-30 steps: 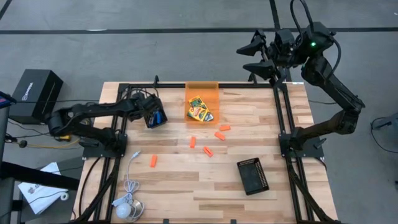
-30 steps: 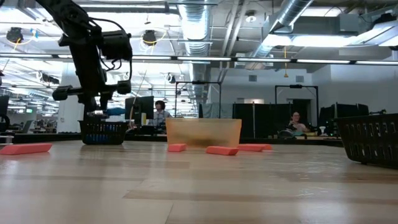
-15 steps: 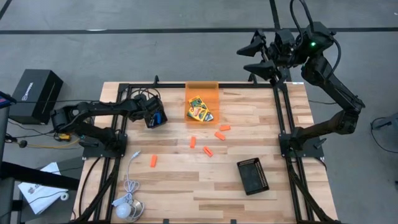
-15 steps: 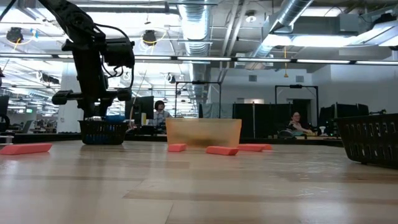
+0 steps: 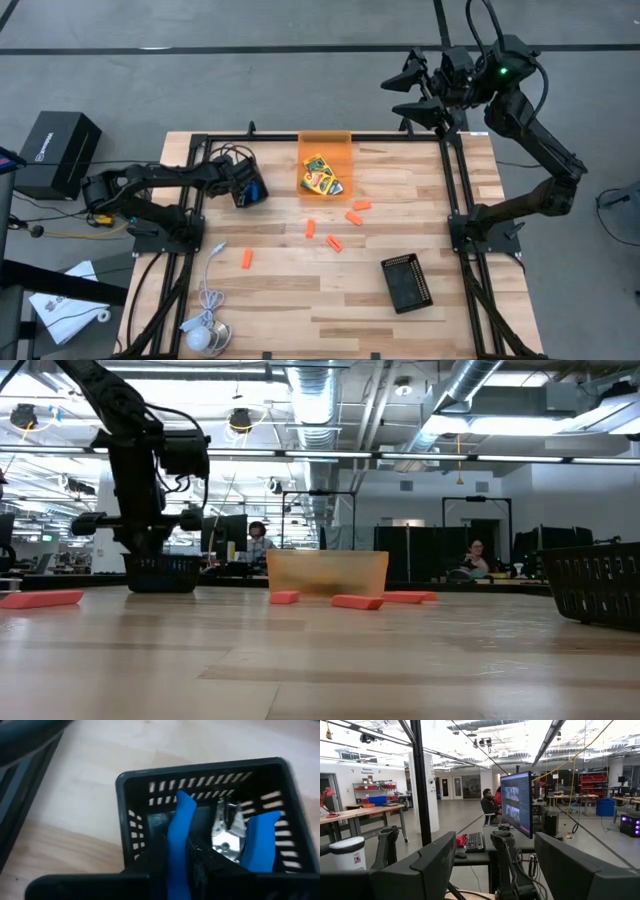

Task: Pick & Place School Supplies
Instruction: Put the blue hole puncher into the top black bin, then put the orange eraser into the bottom black bin

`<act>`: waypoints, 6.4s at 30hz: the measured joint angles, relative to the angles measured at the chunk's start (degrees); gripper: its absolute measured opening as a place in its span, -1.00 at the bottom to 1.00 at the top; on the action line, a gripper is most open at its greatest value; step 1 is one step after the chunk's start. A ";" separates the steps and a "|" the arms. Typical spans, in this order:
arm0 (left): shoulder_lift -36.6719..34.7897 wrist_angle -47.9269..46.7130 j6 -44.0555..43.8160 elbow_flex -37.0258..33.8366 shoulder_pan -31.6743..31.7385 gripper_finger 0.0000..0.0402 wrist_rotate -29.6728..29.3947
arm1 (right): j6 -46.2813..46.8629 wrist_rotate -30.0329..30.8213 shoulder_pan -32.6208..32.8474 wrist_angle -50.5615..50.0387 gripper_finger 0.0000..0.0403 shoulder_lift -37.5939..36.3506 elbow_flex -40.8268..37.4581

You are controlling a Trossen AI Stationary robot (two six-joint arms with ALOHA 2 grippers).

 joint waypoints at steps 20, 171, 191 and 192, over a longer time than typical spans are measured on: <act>-4.60 4.32 0.64 -0.53 -1.32 -0.32 -1.15 | 0.17 -0.07 -1.29 3.30 0.29 -0.11 0.00; -2.67 67.76 34.13 2.95 -30.44 -0.41 9.27 | 24.12 22.92 5.60 22.99 -1.00 17.87 -69.51; -2.67 67.09 34.13 2.95 -30.47 -0.42 9.23 | 24.76 19.93 4.04 26.48 -1.00 19.62 -69.51; -2.67 67.09 34.13 2.95 -30.47 -0.41 9.23 | 24.85 19.93 4.04 26.52 -1.00 19.62 -69.51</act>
